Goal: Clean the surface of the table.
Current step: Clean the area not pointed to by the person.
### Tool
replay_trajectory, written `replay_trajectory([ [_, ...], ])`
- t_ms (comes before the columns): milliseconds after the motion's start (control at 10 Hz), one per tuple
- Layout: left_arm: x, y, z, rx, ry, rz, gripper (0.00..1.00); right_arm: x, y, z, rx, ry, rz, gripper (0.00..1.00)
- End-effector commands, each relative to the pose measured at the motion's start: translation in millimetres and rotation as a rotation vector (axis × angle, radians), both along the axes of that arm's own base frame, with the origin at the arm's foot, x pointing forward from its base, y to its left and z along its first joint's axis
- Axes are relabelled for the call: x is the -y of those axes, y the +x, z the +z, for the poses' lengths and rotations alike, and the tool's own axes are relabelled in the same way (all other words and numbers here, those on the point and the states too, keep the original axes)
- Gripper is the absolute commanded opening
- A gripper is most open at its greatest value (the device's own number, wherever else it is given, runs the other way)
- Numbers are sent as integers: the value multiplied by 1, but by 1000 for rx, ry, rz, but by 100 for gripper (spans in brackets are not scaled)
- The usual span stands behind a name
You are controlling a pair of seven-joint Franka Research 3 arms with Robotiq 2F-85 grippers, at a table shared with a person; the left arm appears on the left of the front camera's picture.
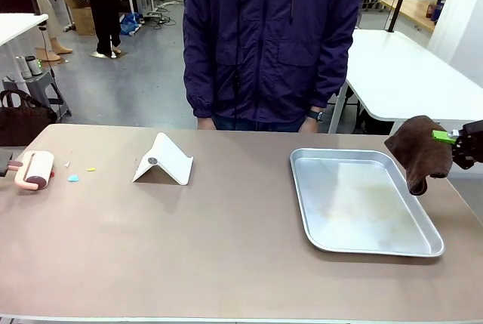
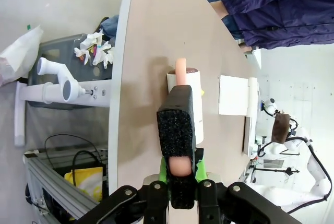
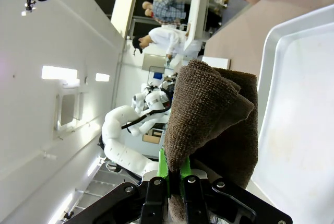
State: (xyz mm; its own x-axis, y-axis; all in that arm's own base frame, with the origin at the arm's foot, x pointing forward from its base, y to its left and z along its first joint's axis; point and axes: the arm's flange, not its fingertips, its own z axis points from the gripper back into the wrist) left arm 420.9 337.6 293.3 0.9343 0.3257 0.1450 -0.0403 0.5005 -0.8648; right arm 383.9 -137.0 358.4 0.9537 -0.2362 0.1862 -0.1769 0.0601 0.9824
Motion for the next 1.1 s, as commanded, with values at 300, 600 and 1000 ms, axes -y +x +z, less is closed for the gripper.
replay_trajectory([
  [300,34,-1,-11,-42,99,-52,20,1,0,3,21,9,9,9],
  [600,75,35,-1,-109,86,-71,20,1,0,3,21,9,9,9],
  [1000,93,47,5,-141,73,-60,20,1,0,3,21,9,9,9],
])
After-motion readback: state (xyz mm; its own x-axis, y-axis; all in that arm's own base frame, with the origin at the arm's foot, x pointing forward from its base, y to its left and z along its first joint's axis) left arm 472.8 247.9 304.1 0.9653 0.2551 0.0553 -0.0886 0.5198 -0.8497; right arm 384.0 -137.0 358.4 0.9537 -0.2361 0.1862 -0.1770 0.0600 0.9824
